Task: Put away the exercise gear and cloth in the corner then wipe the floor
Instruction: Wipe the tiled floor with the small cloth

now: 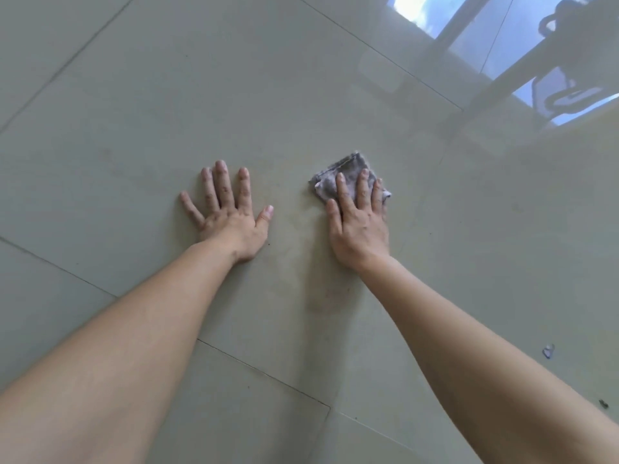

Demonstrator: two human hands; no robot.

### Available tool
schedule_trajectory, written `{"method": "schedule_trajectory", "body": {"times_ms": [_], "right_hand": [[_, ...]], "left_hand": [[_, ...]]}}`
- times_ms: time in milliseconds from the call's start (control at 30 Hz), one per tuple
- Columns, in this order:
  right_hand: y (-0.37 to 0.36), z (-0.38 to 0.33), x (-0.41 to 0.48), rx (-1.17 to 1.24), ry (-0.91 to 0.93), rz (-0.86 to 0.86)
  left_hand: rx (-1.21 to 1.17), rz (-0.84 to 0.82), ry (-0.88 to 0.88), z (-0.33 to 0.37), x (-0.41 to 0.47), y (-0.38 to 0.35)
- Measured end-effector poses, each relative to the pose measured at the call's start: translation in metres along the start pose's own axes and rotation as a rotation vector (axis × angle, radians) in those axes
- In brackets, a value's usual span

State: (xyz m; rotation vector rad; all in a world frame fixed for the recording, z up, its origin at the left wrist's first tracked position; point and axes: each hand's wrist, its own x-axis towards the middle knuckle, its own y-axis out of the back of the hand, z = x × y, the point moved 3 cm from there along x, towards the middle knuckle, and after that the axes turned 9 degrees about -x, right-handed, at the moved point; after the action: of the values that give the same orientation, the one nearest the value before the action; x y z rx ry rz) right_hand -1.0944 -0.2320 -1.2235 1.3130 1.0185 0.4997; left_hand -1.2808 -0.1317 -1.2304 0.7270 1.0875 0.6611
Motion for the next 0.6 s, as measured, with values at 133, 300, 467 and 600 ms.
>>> {"method": "schedule_trajectory", "body": {"times_ms": [133,300,467,600], "right_hand": [[-0.005,-0.018,-0.036,-0.060,0.127,-0.094],[0.019,0.024,-0.002,-0.146,0.204,-0.110],[0.063,0.126,0.101,-0.112,-0.059,-0.148],[0.090,0.178,0.179,-0.094,-0.256,-0.111]], "left_hand": [[-0.026,-0.080,0.000,0.003,-0.003,0.008],[-0.060,-0.180,0.028,0.002,-0.001,0.013],[-0.067,-0.137,0.049,0.000,0.003,0.009],[-0.064,-0.088,0.040,-0.002,0.004,0.002]]}}
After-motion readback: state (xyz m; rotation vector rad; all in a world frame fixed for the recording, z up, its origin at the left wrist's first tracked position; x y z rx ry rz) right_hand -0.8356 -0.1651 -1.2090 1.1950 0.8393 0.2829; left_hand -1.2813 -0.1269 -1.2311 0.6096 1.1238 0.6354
